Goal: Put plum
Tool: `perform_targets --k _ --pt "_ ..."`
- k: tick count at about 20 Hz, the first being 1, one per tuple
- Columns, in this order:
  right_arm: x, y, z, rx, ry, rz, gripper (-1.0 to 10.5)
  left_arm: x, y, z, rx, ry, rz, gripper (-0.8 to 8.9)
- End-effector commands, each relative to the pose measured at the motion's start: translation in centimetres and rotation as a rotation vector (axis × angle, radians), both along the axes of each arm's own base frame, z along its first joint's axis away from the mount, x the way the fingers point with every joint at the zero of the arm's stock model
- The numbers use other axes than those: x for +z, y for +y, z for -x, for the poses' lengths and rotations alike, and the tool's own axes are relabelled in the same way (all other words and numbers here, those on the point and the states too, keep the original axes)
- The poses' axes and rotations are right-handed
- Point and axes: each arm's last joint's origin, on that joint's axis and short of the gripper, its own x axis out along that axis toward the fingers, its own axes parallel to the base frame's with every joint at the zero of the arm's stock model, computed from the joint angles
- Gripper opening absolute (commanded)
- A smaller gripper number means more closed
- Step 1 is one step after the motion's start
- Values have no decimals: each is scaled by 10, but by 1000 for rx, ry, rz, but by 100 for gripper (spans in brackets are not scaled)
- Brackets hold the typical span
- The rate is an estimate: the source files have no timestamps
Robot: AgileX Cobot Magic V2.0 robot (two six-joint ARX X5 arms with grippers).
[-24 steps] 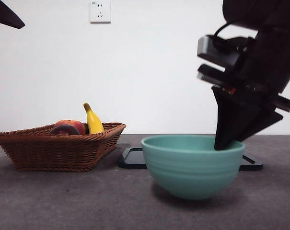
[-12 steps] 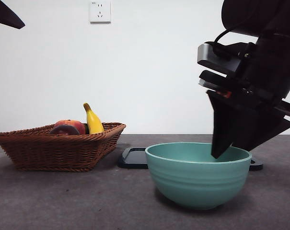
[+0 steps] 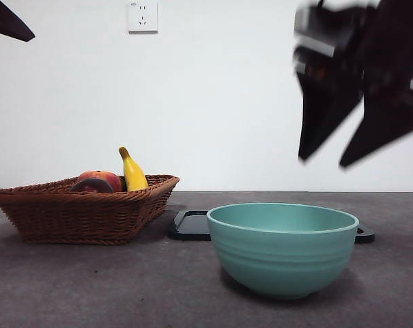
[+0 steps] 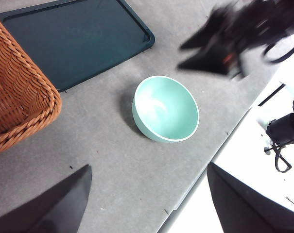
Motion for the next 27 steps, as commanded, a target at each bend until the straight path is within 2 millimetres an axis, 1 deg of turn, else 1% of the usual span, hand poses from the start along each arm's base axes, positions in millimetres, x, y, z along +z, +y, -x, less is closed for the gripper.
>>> perform_targets --k 1,4,7,10,14,18,27 --pt "22 -3 7 21 -62 -16 298 7 -1 -1 -14 -31 6 373" --pt "46 -14 27 50 -112 -81 297 7 -1 -1 -14 -30 7 374" --pt "60 -26 50 116 -106 -162 297 7 -1 -1 -14 -30 7 373" --pt "68 -37 73 178 -78 -221 297 7 -1 -1 -14 -30 7 374" --pt "74 -49 95 238 -46 -276 297 7 -1 -1 -14 -30 7 373" --pt "77 -54 103 238 -68 -284 297 7 -1 -1 -14 -30 7 374" --pt "76 -54 102 238 -66 -283 297 7 -1 -1 -14 -30 7 371"
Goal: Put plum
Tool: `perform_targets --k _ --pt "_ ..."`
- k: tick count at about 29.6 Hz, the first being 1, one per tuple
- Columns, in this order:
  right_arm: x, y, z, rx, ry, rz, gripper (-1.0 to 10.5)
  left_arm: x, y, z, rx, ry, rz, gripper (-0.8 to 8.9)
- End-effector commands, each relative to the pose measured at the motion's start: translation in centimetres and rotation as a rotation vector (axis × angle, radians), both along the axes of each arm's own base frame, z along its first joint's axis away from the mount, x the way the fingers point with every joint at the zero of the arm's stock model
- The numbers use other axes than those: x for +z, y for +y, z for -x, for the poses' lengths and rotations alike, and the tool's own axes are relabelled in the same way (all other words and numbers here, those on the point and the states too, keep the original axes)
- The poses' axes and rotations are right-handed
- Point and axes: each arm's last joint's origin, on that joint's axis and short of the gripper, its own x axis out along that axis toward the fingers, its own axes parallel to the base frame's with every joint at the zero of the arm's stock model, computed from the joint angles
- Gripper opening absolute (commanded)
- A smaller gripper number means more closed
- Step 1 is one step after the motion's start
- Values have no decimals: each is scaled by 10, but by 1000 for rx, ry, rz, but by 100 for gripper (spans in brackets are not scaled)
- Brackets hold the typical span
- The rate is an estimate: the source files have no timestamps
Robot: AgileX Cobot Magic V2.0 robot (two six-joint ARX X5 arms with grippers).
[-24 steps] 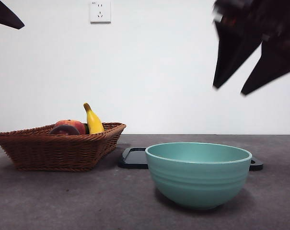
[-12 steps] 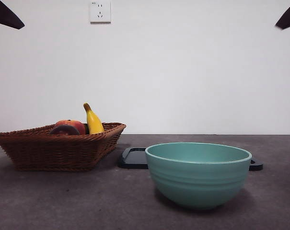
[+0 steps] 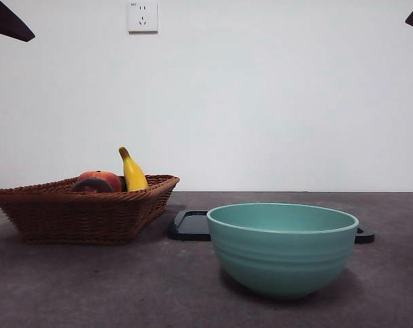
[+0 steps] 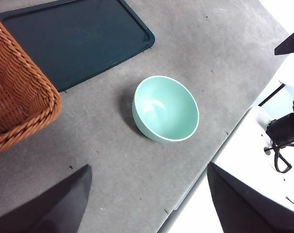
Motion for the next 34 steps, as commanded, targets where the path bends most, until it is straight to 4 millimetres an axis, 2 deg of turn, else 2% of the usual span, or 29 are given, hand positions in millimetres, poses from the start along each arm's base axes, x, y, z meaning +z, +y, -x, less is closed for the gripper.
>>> perform_targets --k 1,3,7,8,34 --pt "5 1 0 12 -23 -7 296 7 -1 -1 -14 -30 7 364" --pt "5 1 0 12 -23 -7 274 7 -1 -1 -14 -30 7 302" --pt "5 1 0 13 -23 -7 9 7 -1 -1 -14 -30 7 73" --pt "5 1 0 12 -24 -7 6 7 -1 -1 -14 -30 7 9" --pt "6 1 0 12 -25 -8 5 7 -1 -1 -14 -32 7 7"
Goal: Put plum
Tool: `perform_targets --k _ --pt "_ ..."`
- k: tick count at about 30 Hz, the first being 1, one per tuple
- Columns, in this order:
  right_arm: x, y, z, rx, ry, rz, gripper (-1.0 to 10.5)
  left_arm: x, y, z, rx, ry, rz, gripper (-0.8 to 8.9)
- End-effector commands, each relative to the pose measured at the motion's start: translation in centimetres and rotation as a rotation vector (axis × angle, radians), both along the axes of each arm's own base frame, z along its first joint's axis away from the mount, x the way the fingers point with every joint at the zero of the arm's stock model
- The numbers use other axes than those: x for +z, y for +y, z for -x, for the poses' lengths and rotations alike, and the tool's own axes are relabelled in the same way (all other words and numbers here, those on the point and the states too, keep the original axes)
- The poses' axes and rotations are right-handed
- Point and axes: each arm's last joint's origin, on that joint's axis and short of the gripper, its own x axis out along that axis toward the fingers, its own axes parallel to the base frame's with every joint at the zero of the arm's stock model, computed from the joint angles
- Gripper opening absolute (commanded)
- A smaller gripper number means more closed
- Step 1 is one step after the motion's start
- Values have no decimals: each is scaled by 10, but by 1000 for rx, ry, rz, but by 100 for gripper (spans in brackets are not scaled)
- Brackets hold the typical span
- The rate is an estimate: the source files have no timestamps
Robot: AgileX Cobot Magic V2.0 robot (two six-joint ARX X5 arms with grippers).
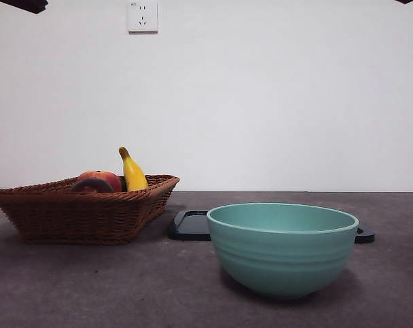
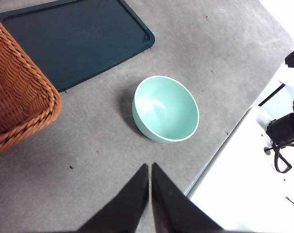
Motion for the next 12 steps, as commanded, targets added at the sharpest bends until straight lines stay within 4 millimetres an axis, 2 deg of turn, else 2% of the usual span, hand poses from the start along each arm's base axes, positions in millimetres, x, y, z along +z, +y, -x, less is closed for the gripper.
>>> perform_targets --k 1,5,8,12 --pt "5 1 0 11 -23 -8 6 7 -1 -1 -14 -32 7 7" --pt "5 1 0 11 -23 -8 6 9 -1 -1 -16 -61 13 7" --pt "5 1 0 11 -23 -8 6 18 4 0 18 -216 -20 7" --pt "5 1 0 11 -23 -8 5 40 20 2 218 -490 -30 7"
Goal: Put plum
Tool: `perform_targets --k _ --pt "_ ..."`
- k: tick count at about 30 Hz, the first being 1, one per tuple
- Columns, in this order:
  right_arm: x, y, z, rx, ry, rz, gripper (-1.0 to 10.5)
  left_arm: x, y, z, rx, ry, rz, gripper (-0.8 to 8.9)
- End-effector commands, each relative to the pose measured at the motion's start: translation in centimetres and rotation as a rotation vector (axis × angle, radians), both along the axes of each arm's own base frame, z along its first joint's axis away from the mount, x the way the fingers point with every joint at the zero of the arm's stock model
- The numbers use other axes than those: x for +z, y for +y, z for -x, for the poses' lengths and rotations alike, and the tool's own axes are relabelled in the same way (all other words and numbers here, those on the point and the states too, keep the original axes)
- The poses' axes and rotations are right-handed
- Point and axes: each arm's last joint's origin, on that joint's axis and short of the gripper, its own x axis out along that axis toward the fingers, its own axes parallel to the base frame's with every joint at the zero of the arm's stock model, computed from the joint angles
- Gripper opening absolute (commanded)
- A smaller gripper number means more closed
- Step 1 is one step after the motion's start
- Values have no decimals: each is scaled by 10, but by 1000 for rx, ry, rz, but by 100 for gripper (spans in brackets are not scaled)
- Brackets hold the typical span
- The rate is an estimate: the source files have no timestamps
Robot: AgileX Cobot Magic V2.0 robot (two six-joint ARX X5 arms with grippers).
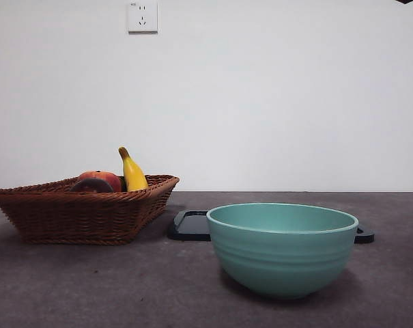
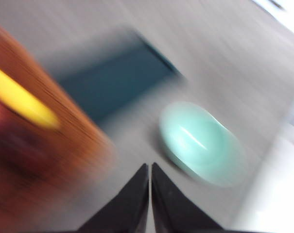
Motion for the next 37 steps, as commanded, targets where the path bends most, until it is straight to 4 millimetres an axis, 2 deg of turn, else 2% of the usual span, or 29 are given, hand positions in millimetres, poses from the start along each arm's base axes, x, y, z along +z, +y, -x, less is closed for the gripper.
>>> perform_targets --k 1,4,6,10,12,18,24,30,37 --pt "5 1 0 11 -23 -8 6 21 11 3 122 -237 7 7" --pt "5 1 0 11 -23 -8 5 27 24 11 258 -427 31 7" --pt "5 1 0 11 -23 -8 6 23 32 18 353 -536 34 7" --pt "5 1 0 11 -23 -8 6 0 44 31 543 -660 23 7" --pt "5 1 0 11 -23 -8 5 -18 48 36 613 -685 14 7" --pt "5 1 0 11 -23 -8 5 -74 53 44 710 -652 -20 7" --pt "5 1 0 11 -23 -8 5 -123 54 46 724 -588 -35 7" --pt "5 1 0 11 -23 -8 5 -153 55 47 730 -551 -35 7" --pt "5 1 0 11 -23 -8 5 -174 55 46 729 -526 -44 7"
